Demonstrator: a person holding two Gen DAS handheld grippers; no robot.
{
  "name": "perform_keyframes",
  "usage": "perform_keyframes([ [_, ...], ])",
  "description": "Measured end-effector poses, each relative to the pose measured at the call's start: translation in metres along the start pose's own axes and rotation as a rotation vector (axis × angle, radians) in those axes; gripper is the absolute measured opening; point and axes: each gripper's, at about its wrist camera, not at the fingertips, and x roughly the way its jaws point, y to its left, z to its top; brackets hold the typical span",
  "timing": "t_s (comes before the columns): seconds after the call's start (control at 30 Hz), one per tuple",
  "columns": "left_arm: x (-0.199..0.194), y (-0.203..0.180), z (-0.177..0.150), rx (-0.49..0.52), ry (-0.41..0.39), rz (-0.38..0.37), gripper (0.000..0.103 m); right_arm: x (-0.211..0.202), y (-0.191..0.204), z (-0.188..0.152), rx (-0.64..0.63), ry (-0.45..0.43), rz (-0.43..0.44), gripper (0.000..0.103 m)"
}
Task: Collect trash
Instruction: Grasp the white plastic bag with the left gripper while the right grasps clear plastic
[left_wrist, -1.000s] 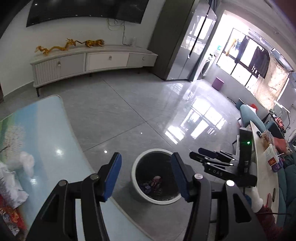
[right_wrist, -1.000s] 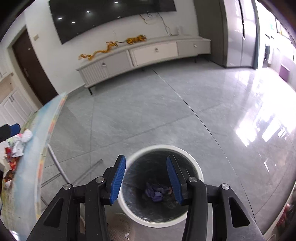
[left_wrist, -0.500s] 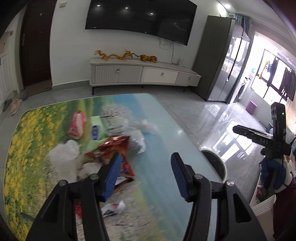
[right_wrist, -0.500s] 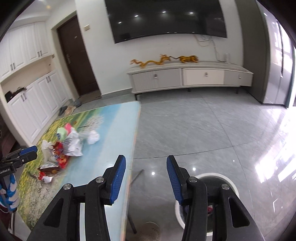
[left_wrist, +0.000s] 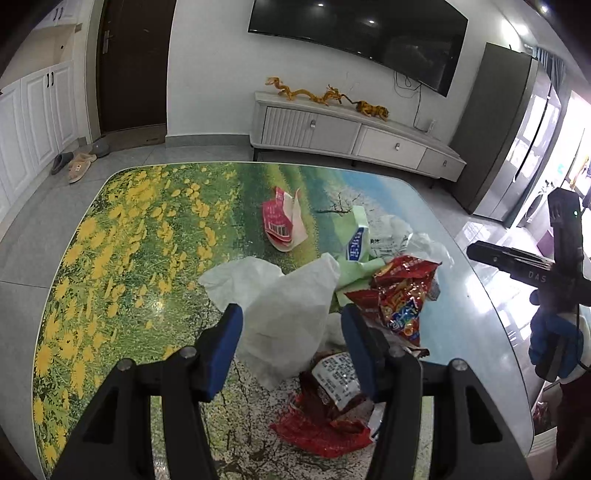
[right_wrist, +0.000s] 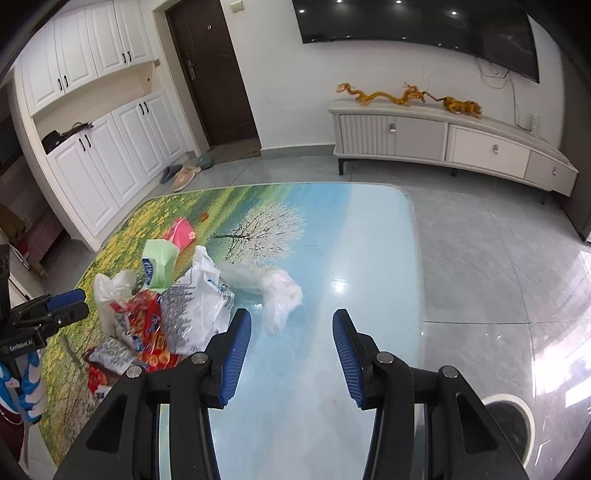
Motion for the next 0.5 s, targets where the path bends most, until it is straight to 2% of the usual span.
perform_keyframes([
  [0.1,0.02,0.002,0.006,-0.007,0.019,0.024,0.054,0.025,-0.001,0.007,0.0,0.026,0.015,0.044],
  [0.17,0.029,0.009,0.008,-0.047,0.028,0.024,0.052,0.037,0.0,0.01,-0.005,0.043,0.021,0.044],
  [0.23,0.031,0.017,0.007,-0.087,0.026,0.015,0.037,0.048,-0.001,0.01,-0.013,0.068,0.031,0.032],
  [0.27,0.032,0.02,0.007,-0.1,0.03,0.001,0.02,0.052,-0.001,0.009,-0.02,0.083,0.038,0.023],
  [0.33,0.028,0.025,0.006,-0.123,0.024,-0.01,0.012,0.053,-0.001,0.007,-0.027,0.078,0.048,0.011],
  [0.5,-0.002,0.026,0.01,-0.134,-0.033,-0.01,0.006,0.028,-0.003,0.004,-0.024,0.024,0.063,0.008],
])
